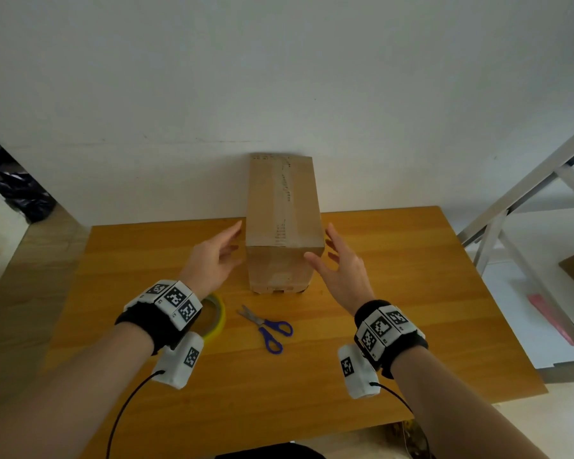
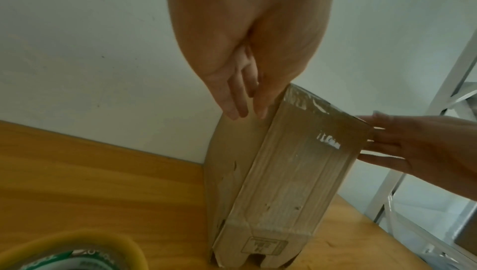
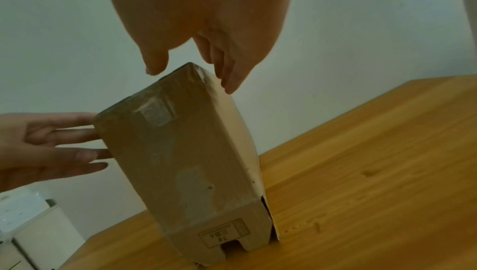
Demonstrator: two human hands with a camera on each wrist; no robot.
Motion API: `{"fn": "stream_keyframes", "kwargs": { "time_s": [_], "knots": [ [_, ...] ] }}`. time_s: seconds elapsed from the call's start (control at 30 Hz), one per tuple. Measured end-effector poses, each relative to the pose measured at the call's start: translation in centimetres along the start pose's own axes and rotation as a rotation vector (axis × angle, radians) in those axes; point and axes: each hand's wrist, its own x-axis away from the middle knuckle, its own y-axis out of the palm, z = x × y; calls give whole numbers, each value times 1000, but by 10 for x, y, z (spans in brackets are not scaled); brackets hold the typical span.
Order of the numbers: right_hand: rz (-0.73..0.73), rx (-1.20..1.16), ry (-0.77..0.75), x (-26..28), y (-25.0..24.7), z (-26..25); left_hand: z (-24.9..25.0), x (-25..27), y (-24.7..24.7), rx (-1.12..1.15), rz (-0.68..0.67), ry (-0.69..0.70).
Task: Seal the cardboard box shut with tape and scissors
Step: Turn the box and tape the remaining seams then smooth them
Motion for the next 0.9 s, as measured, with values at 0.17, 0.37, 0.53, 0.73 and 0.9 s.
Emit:
{"fn": "stream_keyframes", "kwargs": {
  "time_s": [0.17,0.37,0.53,0.73,0.9],
  "knots": [
    [-46,-9,-31,2,6,-12,-4,-8,-1,-68,3,68],
    [44,-18,44,-6,4,-18,7,-9,1,-71,23,143],
    [72,325,112,-10,3,-29,11,-2,12,25,-10,167],
    [18,497,219,-9,13,-48,11,-8,18,-16,-49,230],
    [-47,557,278,-17,14,-58,9,-12,15,-28,-76,248]
  ]
}}
